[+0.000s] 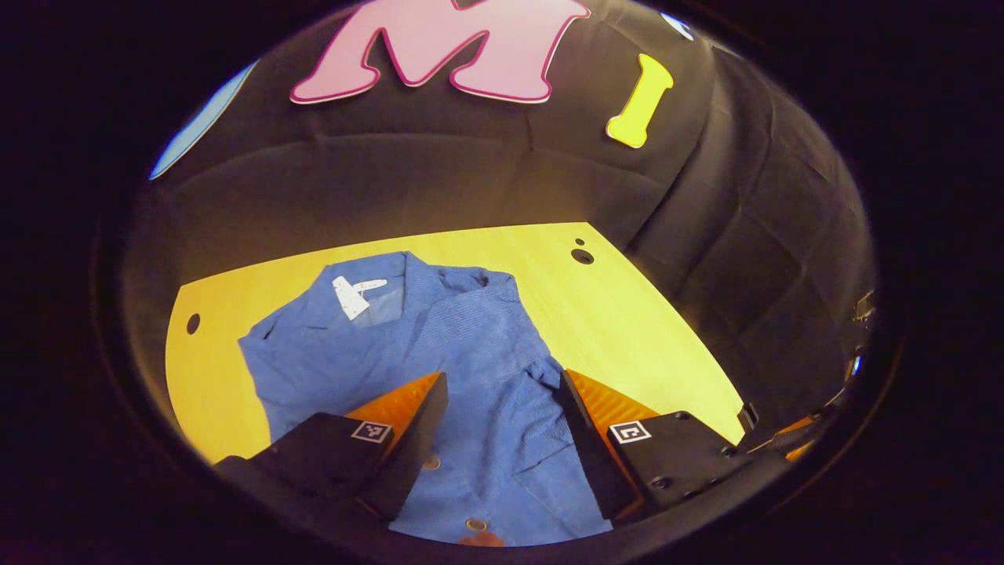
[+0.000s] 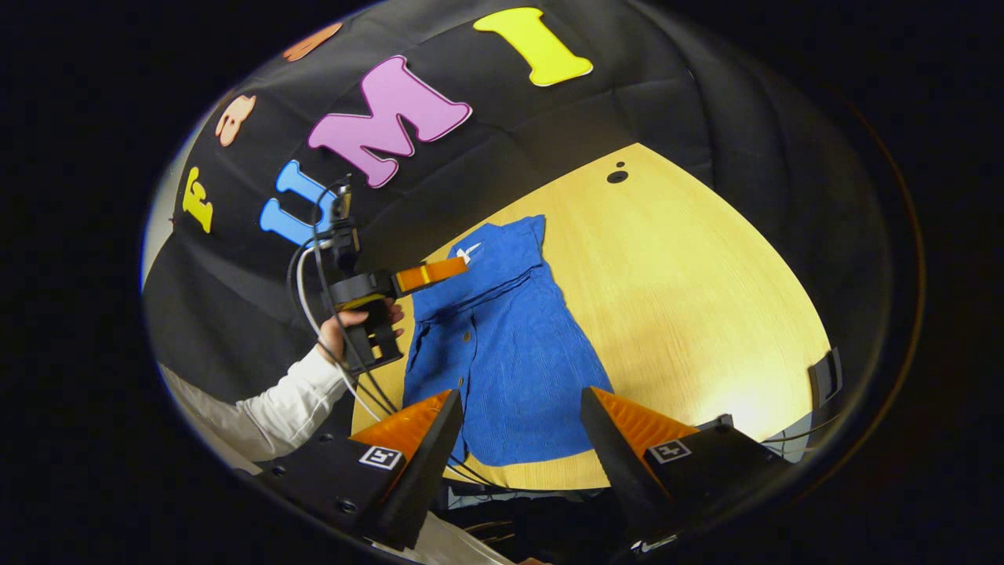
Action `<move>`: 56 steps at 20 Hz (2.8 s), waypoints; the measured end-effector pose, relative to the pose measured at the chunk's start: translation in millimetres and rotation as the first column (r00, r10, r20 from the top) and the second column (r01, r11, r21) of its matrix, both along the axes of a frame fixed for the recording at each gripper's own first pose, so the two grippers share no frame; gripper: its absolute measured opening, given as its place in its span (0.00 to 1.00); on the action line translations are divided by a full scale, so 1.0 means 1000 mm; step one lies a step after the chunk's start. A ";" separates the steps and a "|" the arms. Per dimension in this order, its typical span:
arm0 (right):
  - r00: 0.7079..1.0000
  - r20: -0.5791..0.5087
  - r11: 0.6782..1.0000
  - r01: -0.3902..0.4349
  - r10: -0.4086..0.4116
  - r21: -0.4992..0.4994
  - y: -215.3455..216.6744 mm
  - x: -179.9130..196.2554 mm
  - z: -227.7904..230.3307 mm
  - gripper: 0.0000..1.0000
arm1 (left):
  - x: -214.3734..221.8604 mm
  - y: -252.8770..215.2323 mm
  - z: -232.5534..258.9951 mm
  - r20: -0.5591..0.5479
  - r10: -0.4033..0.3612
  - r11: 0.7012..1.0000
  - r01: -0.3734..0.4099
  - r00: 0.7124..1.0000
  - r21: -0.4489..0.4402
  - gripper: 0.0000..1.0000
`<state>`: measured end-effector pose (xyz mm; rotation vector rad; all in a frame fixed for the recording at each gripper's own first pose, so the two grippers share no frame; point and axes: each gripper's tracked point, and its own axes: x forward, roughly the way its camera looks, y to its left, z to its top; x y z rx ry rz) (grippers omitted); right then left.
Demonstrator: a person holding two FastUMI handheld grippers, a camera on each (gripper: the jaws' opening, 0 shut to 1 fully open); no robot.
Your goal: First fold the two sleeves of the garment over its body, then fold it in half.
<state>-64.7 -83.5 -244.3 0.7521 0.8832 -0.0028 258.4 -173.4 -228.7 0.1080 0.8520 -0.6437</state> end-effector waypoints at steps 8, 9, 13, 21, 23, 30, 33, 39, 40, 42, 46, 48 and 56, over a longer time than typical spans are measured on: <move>0.983 -0.072 0.981 -0.177 0.171 -0.079 0.049 0.028 -0.030 0.98 | -0.151 0.185 -0.035 -0.155 0.211 0.972 -0.190 0.965 0.136 0.83; 0.976 -0.094 0.975 -0.205 0.197 -0.083 0.054 0.030 -0.040 0.97 | -0.165 0.205 -0.041 -0.188 0.248 0.964 -0.222 0.950 0.149 0.83; 0.924 -0.266 0.949 -0.305 0.273 -0.085 0.063 0.023 -0.098 0.98 | -0.209 0.281 -0.074 -0.346 0.412 0.907 -0.341 0.843 0.249 0.83; 0.782 -0.583 0.918 -0.369 0.222 -0.144 0.008 -0.022 -0.166 0.99 | -0.244 0.297 -0.113 -0.545 0.442 0.892 -0.284 0.713 0.351 0.83; 0.740 -0.638 0.901 -0.401 0.214 -0.163 -0.006 -0.038 -0.180 0.99 | -0.241 0.294 -0.127 -0.546 0.449 0.883 -0.258 0.708 0.391 0.83; 0.683 -0.698 0.888 -0.434 0.215 -0.151 -0.007 -0.053 -0.204 1.00 | -0.240 0.289 -0.148 -0.528 0.436 0.866 -0.179 0.728 0.468 0.83; 0.679 -0.699 0.890 -0.435 0.224 -0.137 0.006 -0.050 -0.211 0.99 | -0.239 0.286 -0.148 -0.531 0.443 0.861 -0.177 0.722 0.477 0.83; 0.651 -0.717 0.876 -0.468 0.248 -0.122 0.034 -0.050 -0.218 1.00 | -0.237 0.284 -0.147 -0.551 0.451 0.857 -0.168 0.702 0.488 0.82; 0.655 -0.711 0.874 -0.472 0.257 -0.119 0.036 -0.048 -0.216 0.67 | -0.237 0.282 -0.150 -0.559 0.458 0.857 -0.175 0.692 0.485 0.83; 0.674 -0.698 0.903 -0.419 0.243 -0.091 0.049 -0.046 -0.217 0.31 | -0.236 0.267 -0.147 -0.578 0.445 0.878 -0.206 0.684 0.432 0.56; 0.711 -0.660 0.911 -0.401 0.244 -0.095 0.048 -0.041 -0.216 0.06 | -0.229 0.259 -0.146 -0.584 0.407 0.902 -0.206 0.703 0.379 0.00; 0.724 -0.644 0.912 -0.398 0.249 -0.095 0.049 -0.041 -0.211 0.05 | -0.224 0.262 -0.139 -0.549 0.392 0.906 -0.207 0.738 0.369 0.00; 0.919 -0.343 0.946 -0.266 0.192 -0.183 0.027 0.060 -0.085 0.05 | -0.136 0.251 0.003 -0.253 0.307 0.950 -0.277 0.918 0.146 0.00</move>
